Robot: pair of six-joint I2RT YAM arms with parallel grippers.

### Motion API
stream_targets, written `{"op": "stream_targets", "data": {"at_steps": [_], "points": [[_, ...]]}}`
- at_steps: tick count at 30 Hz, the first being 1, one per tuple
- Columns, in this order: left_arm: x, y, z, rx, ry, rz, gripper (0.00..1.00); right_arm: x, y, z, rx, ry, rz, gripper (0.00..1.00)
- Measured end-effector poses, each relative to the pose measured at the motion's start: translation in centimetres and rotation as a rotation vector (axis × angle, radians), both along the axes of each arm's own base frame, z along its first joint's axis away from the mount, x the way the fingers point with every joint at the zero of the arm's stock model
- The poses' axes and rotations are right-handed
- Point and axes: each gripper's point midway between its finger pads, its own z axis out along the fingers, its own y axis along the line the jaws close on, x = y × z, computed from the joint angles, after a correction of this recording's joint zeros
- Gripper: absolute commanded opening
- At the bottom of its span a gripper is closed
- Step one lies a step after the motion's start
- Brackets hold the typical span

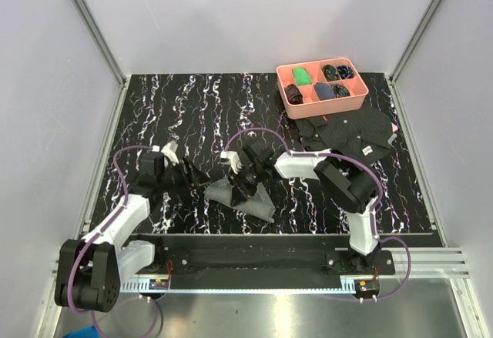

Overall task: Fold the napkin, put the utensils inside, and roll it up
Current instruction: Roll the napkin with the utensil

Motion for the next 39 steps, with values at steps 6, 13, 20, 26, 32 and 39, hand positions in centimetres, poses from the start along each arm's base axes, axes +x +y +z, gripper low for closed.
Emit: {"op": "stream_targets", "data": {"at_steps": [6,13,20,26,32,39], "points": [[-0.9,-0.6,-0.7,-0.004,0.003,-0.028,0.54,-0.9,0.1,-0.1,0.070,0.178,0.044,0.26],[-1.1,-1.3,-0.7,-0.019,-0.025,-0.056,0.49,-1.4,0.0,-0.2,0.100,0.286,0.064,0.26],[-1.3,-1.7,-1.7,-0.032,-0.003,-0.065,0.43,-1.6,0.0,-0.3,0.102,0.344,0.063,0.30],[-1.4,-2.0,-2.5,-0.044,0.028,-0.076,0.12,-1.7,0.0,-0.1,0.098,0.363,0.057,0.45],[-1.4,-2.2,-3.3,-0.047,0.058,-0.082,0.00,-2.0,0.0,0.6,0.089,0.405,0.050,0.62],[-1.4,-2.2,-3.8,-0.042,0.090,-0.082,0.00,-0.5,-0.3,1.5,0.006,0.291,-0.039,0.74]]}}
